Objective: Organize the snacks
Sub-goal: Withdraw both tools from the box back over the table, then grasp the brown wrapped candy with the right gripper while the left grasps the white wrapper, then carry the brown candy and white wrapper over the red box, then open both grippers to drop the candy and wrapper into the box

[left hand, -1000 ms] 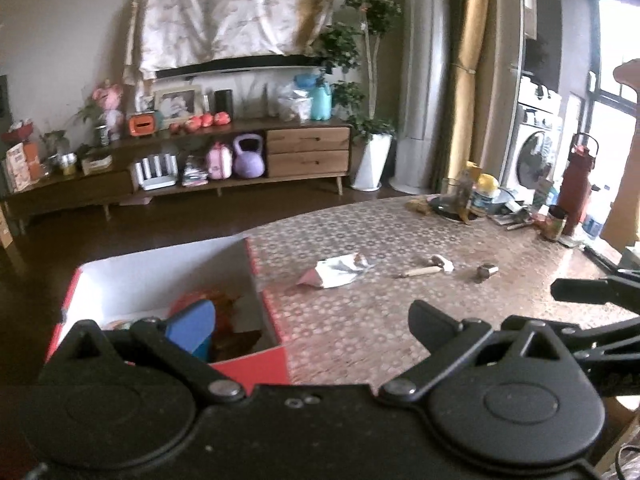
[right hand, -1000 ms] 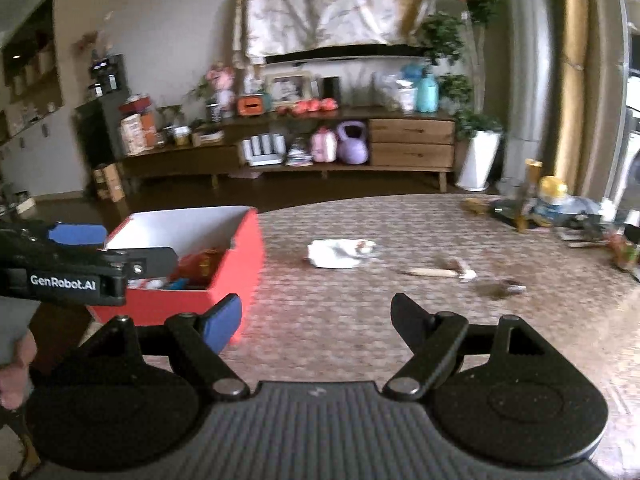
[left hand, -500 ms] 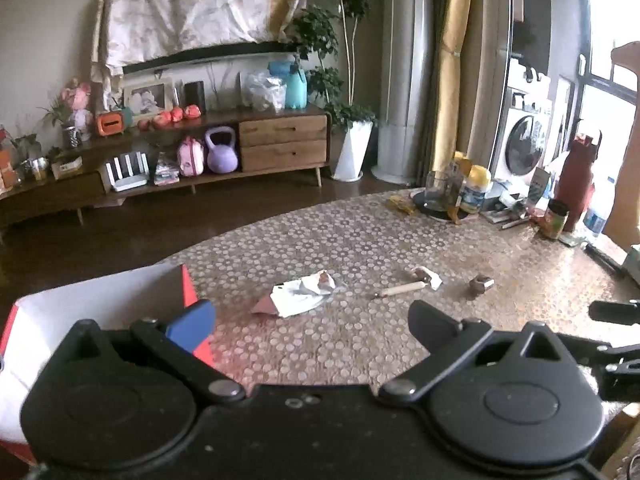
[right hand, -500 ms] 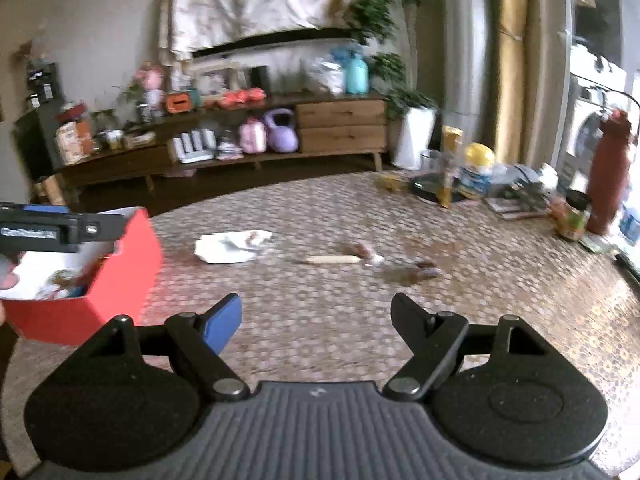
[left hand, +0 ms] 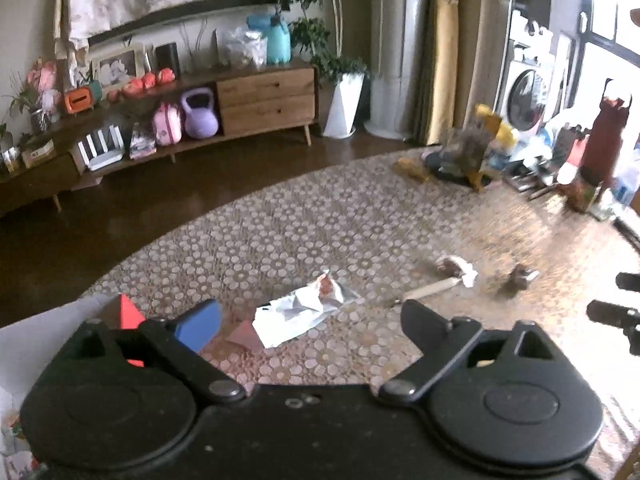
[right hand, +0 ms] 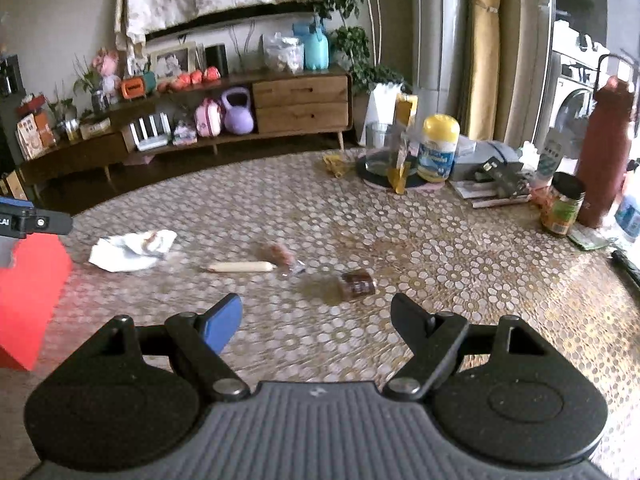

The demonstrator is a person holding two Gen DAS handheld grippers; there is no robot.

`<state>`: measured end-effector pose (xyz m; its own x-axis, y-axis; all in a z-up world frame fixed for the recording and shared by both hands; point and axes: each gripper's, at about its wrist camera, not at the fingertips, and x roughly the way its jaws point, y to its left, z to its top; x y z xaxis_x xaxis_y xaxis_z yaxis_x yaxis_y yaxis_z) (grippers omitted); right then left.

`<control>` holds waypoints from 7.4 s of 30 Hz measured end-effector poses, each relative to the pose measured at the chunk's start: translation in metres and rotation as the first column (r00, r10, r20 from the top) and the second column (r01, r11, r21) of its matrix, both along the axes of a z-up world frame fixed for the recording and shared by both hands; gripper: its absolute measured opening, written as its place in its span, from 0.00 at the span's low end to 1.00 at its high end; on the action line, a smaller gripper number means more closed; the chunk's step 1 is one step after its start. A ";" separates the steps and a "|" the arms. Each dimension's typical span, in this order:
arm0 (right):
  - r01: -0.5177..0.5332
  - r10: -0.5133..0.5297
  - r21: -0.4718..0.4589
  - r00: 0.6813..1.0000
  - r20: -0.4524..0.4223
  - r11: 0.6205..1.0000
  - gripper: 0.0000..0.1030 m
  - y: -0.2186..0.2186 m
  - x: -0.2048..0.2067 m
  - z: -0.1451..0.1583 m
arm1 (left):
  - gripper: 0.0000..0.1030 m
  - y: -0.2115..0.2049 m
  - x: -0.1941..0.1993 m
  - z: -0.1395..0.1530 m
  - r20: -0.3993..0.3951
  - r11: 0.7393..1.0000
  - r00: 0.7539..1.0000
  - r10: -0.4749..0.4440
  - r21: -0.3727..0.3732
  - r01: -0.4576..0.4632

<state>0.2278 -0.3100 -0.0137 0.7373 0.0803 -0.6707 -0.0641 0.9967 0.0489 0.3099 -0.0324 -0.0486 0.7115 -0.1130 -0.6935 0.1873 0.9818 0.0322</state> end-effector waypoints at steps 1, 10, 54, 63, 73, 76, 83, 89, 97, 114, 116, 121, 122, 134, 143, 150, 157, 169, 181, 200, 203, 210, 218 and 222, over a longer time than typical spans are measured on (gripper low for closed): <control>0.001 -0.001 -0.007 1.000 -0.004 1.000 0.79 -0.003 0.007 -0.006 | 0.90 0.000 0.007 -0.006 -0.017 1.000 1.000 0.009 0.004 -0.009; -0.012 0.011 -0.011 0.998 -0.059 1.000 0.79 -0.019 0.069 -0.058 | 0.87 -0.008 0.058 -0.048 -0.101 0.998 0.995 0.014 0.054 -0.009; -0.084 0.083 -0.012 0.993 -0.081 0.996 0.30 0.023 0.030 -0.060 | 0.17 -0.029 0.022 -0.084 -0.257 0.997 0.964 -0.070 0.024 0.079; -0.138 0.139 0.025 0.989 -0.058 0.990 0.30 0.052 -0.029 -0.022 | 0.17 -0.021 -0.041 -0.060 -0.245 0.996 0.966 -0.084 -0.052 0.073; -0.196 0.196 0.049 0.980 -0.010 0.979 0.30 0.088 -0.087 0.023 | 0.17 -0.004 -0.106 -0.013 -0.188 0.993 0.979 -0.083 -0.100 0.065; -0.216 0.216 0.052 0.976 0.004 0.975 0.30 0.098 -0.100 0.038 | 0.17 0.005 -0.123 0.001 -0.169 0.993 0.983 -0.074 -0.106 0.057; -0.265 0.264 0.030 0.963 0.053 0.964 0.30 0.125 -0.126 0.071 | 0.17 0.029 -0.158 0.034 -0.113 0.990 0.993 -0.044 -0.138 0.028; -0.309 0.306 0.019 0.947 0.093 0.951 0.30 0.152 -0.146 0.094 | 0.17 0.054 -0.184 0.058 -0.063 0.989 0.998 -0.007 -0.146 -0.003; -0.369 0.364 0.015 0.921 0.139 0.929 0.30 0.201 -0.160 0.115 | 0.16 0.095 -0.213 0.083 -0.006 0.989 0.999 0.052 -0.139 -0.053; -0.412 0.408 0.032 0.909 0.085 0.911 0.30 0.259 -0.160 0.092 | 0.28 0.133 -0.216 0.019 -0.148 0.990 0.987 0.056 -0.120 -0.074; -0.402 0.399 0.037 0.914 0.075 0.915 0.30 0.254 -0.161 0.087 | 0.42 0.132 -0.216 0.009 -0.158 0.989 0.986 0.060 -0.125 -0.081; -0.390 0.387 0.051 0.920 0.064 0.919 0.30 0.241 -0.164 0.079 | 0.97 0.121 -0.214 -0.014 -0.140 0.989 0.987 0.082 -0.107 -0.097; -0.389 0.385 0.051 0.921 0.062 0.920 0.30 0.238 -0.163 0.077 | 0.97 0.119 -0.210 -0.019 -0.154 0.990 0.985 0.083 -0.097 -0.099; -0.358 0.357 0.068 0.934 0.022 0.931 0.30 0.218 -0.160 0.060 | 0.55 0.099 -0.179 -0.092 -0.306 0.989 0.947 0.098 -0.076 -0.127; -0.341 0.341 0.071 0.940 0.015 0.937 0.30 0.211 -0.158 0.056 | 0.21 0.100 -0.182 -0.091 -0.281 0.988 0.954 0.100 -0.083 -0.129; -0.344 0.343 0.067 0.939 0.022 0.937 0.30 0.213 -0.160 0.057 | 0.17 0.109 -0.194 -0.070 -0.247 0.987 0.964 0.102 -0.095 -0.129; -0.362 0.359 0.060 0.932 0.044 0.930 0.30 0.222 -0.163 0.068 | 0.17 0.121 -0.217 -0.019 -0.174 0.987 0.978 0.112 -0.097 -0.130; -0.425 0.418 0.069 0.903 0.102 0.902 0.30 0.254 -0.168 0.091 | 0.17 0.150 -0.237 0.053 -0.013 0.982 0.987 0.159 -0.100 -0.159; -0.477 0.468 0.050 0.875 0.121 0.878 0.30 0.302 -0.138 0.098 | 0.17 0.191 -0.212 0.081 0.063 0.975 0.975 0.215 -0.064 -0.211; -0.510 0.510 0.045 0.860 0.011 0.859 0.30 0.379 -0.061 0.046 | 0.17 0.252 -0.143 0.030 -0.046 0.957 0.956 0.289 0.005 -0.289; -0.509 0.510 0.043 0.860 -0.020 0.860 0.30 0.386 -0.052 0.035 | 0.17 0.258 -0.136 0.017 -0.079 0.955 0.951 0.298 0.017 -0.298; -0.505 0.509 0.061 0.858 -0.073 0.861 0.30 0.393 -0.038 0.017 | 0.18 0.262 -0.128 -0.005 -0.136 0.956 0.946 0.295 0.033 -0.293; -0.512 0.515 0.061 0.850 -0.107 0.857 0.30 0.396 -0.034 0.009 | 0.23 0.261 -0.125 -0.016 -0.171 0.957 0.942 0.289 0.034 -0.287; -0.520 0.524 0.064 0.844 -0.113 0.851 0.30 0.396 -0.037 0.009 | 0.37 0.260 -0.127 -0.012 -0.170 0.957 0.942 0.290 0.023 -0.290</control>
<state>0.1911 0.0856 -0.0051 0.4932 0.4520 -0.7433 -0.5665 0.8153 0.1198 0.1833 0.2278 -0.0606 0.5858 0.0785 -0.8066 -0.1029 0.9944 0.0220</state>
